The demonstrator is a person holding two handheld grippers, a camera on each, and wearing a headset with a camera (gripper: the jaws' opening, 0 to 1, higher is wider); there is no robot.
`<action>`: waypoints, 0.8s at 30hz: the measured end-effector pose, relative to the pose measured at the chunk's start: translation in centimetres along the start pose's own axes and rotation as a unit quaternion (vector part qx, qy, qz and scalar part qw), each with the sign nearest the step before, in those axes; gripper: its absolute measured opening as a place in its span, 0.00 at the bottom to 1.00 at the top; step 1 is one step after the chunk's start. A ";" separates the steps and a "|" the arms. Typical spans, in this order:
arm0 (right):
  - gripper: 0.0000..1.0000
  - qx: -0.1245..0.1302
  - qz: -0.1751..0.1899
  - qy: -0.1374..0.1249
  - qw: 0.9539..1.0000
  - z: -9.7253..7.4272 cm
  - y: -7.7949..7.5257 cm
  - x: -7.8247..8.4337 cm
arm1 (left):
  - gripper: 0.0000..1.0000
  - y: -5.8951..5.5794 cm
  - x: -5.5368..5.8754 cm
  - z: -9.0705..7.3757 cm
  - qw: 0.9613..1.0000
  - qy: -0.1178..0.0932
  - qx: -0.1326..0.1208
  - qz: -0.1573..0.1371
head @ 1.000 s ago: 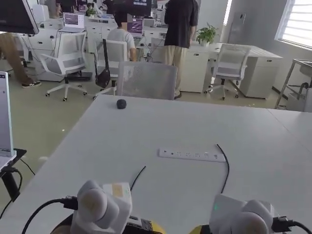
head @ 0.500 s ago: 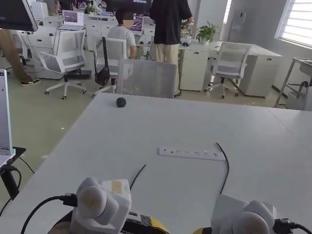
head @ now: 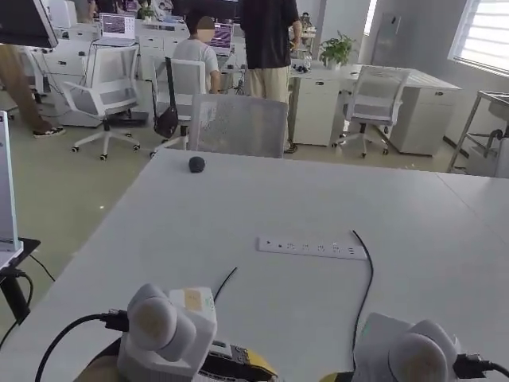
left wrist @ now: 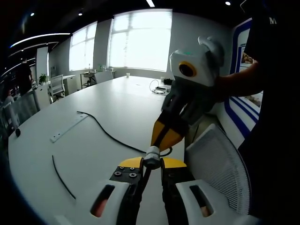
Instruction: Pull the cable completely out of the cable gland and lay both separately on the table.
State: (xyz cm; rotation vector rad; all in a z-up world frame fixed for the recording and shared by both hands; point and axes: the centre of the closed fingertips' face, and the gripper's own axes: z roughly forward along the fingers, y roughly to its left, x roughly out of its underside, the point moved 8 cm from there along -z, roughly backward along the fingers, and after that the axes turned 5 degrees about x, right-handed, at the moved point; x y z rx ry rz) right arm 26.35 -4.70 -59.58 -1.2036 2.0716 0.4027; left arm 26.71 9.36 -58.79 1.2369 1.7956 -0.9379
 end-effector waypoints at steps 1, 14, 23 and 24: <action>0.00 0.003 0.000 0.001 1.000 0.0 -0.1 0.1 | 0.15 0.0 0.0 0.0 1.000 0.000 0.000 0.000; 0.00 0.017 0.056 0.012 0.998 -0.3 -1.6 1.9 | 0.14 0.1 -0.2 -0.1 1.000 -0.003 -0.002 -0.004; 0.00 0.020 0.092 0.023 0.995 -0.2 -2.0 3.5 | 0.14 -0.2 0.0 0.0 1.000 0.001 0.001 0.002; 0.00 0.021 0.092 0.024 0.995 -0.2 -2.0 3.6 | 0.14 -0.3 0.0 0.0 1.000 0.002 0.001 0.003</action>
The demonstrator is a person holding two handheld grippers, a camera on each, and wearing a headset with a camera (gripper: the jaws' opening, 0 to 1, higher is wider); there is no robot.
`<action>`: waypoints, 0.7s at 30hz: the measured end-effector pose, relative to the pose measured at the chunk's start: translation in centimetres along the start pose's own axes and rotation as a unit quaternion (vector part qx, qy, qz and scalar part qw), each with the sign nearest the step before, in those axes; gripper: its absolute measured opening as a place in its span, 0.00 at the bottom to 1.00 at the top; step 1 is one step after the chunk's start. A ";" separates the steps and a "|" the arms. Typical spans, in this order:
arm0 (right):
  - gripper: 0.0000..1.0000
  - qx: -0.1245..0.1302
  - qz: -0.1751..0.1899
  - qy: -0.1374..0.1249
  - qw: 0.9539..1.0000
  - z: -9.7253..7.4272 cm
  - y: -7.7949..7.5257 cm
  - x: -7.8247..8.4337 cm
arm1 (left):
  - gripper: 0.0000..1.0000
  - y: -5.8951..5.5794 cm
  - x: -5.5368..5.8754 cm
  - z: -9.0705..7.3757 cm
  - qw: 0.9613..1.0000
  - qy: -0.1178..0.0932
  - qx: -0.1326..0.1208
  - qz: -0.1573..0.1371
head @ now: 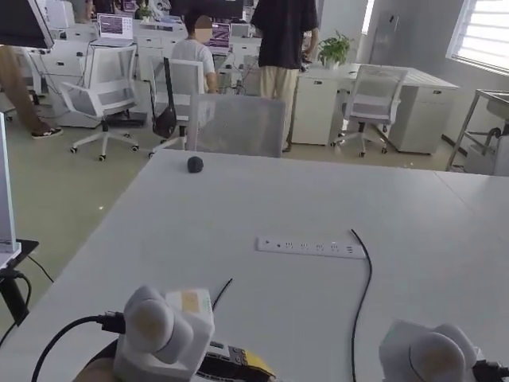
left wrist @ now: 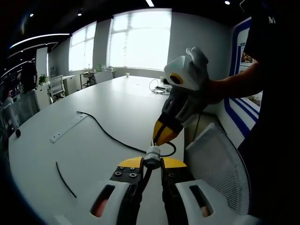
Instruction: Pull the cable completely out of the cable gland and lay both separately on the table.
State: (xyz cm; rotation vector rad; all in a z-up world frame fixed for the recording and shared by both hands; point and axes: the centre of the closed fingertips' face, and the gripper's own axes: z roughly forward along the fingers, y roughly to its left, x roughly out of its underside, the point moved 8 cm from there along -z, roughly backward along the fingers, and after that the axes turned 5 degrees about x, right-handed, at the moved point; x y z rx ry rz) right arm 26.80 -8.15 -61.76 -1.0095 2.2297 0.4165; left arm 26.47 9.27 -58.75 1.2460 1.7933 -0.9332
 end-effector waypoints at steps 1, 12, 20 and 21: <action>0.00 0.000 0.002 0.002 1.000 0.0 0.0 0.1 | 0.14 0.0 0.0 0.0 1.000 0.002 0.000 0.000; 0.00 -0.007 0.003 0.005 1.000 0.1 0.5 0.3 | 0.14 0.0 0.4 0.0 1.000 0.006 -0.001 -0.005; 0.01 -0.014 -0.022 -0.013 1.000 0.0 1.0 -0.5 | 0.15 0.5 0.8 -0.3 1.000 0.011 -0.011 -0.010; 0.03 -0.018 -0.025 -0.011 0.999 0.0 1.1 -0.6 | 0.15 0.5 0.8 -0.3 1.000 0.011 -0.012 -0.010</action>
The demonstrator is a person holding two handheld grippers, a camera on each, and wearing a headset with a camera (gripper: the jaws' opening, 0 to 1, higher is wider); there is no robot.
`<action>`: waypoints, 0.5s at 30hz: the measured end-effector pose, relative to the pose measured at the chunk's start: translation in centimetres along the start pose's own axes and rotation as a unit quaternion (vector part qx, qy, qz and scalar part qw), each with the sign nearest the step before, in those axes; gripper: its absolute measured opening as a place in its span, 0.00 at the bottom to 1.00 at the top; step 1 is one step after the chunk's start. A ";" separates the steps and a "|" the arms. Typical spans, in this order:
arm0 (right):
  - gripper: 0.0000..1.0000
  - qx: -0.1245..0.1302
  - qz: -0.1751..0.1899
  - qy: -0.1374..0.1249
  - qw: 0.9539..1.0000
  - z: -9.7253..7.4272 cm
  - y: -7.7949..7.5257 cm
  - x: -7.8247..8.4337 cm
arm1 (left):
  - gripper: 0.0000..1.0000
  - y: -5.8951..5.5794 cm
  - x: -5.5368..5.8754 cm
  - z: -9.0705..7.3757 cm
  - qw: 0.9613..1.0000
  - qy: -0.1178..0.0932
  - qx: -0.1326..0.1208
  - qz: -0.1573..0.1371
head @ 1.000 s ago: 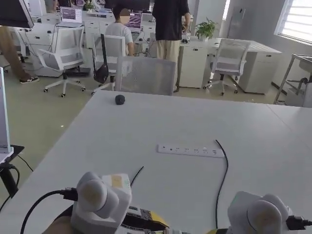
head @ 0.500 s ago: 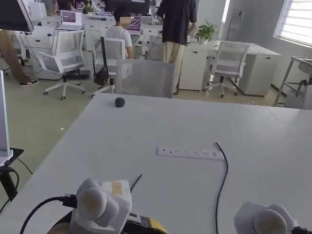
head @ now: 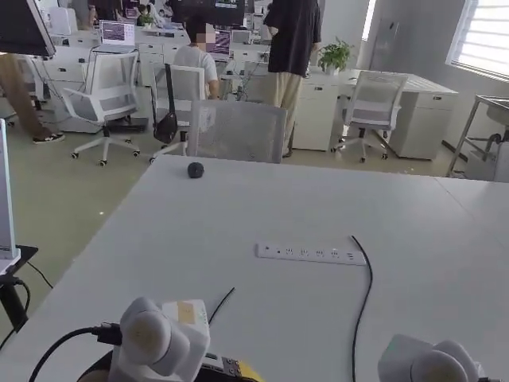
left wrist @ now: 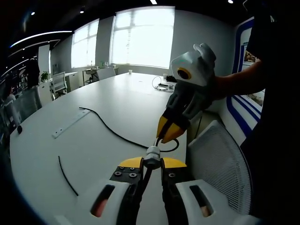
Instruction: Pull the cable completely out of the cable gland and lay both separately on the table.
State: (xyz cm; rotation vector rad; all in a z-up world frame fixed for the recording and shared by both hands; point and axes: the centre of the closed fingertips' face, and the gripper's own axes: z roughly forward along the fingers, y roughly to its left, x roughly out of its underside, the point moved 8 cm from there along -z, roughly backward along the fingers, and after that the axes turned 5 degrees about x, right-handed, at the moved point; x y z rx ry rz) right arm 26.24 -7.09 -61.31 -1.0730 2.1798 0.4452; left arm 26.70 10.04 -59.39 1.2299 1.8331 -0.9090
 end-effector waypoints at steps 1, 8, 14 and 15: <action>0.07 -0.001 -0.006 0.001 1.000 -0.1 0.1 -0.1 | 0.15 0.0 0.0 0.0 1.000 0.000 0.000 0.001; 0.21 0.004 -0.080 -0.026 0.996 -0.7 1.7 -2.9 | 0.15 0.0 0.0 0.0 1.000 -0.001 0.001 -0.003; 0.14 0.007 -0.155 -0.014 0.988 0.3 2.6 -4.1 | 0.15 -0.2 -0.2 0.3 1.000 -0.004 0.007 -0.003; 0.13 0.004 -0.167 -0.004 0.986 0.5 2.8 -4.1 | 0.15 -0.2 -0.2 0.4 1.000 -0.002 0.007 -0.001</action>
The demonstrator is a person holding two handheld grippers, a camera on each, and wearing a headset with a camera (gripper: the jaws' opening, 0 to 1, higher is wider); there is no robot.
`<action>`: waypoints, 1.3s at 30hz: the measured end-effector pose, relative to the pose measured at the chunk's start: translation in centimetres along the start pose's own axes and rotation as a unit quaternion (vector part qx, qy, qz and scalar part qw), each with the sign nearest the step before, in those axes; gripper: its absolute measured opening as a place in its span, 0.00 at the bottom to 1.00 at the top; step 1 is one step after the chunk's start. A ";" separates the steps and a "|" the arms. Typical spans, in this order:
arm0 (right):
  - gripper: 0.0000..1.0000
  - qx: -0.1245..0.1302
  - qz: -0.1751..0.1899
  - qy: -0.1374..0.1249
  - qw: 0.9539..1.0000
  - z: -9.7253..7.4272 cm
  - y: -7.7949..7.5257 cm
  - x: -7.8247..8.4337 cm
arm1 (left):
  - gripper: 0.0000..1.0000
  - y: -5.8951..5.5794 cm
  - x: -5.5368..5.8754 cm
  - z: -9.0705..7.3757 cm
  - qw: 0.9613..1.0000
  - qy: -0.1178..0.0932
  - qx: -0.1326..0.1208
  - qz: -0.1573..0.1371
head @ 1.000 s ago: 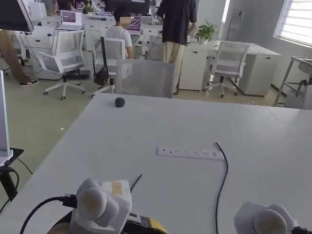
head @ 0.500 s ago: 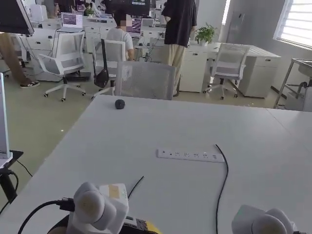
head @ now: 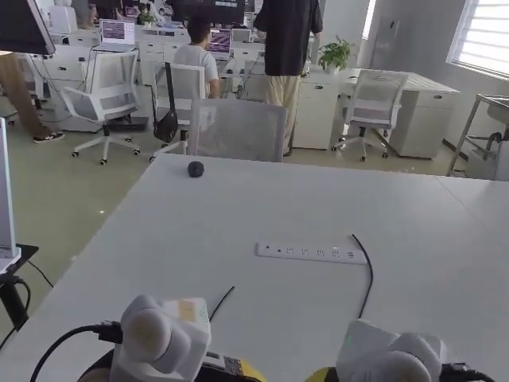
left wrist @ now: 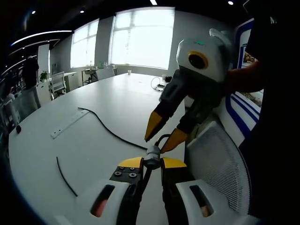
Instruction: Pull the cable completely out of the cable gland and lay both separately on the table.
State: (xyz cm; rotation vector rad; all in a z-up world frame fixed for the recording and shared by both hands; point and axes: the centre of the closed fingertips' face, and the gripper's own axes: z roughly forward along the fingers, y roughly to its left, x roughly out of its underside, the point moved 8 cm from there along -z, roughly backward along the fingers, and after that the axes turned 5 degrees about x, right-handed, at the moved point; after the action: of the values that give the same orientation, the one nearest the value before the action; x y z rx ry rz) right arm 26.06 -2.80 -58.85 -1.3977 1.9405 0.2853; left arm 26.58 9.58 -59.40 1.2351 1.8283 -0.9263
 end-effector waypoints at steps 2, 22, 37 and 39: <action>0.11 0.001 -0.003 0.000 1.000 0.2 0.1 -0.1 | 0.15 0.0 0.0 0.0 1.000 0.001 0.001 0.001; 0.00 0.000 0.057 -0.009 0.998 -0.1 -0.1 1.1 | 0.15 -0.3 -0.3 0.3 1.000 -0.001 -0.004 0.006; 0.00 0.013 0.126 0.004 0.992 -0.3 -1.5 3.9 | 0.15 -0.1 -0.4 0.4 1.000 -0.001 -0.007 -0.001; 0.00 0.014 0.137 0.008 0.990 -0.3 -1.6 4.3 | 0.15 0.0 -0.4 0.4 1.000 -0.001 -0.007 -0.001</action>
State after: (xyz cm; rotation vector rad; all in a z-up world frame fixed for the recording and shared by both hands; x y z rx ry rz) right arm 26.72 -6.73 -61.09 -1.1172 2.1417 0.3730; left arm 26.70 9.09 -59.27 1.2239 1.8316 -0.9150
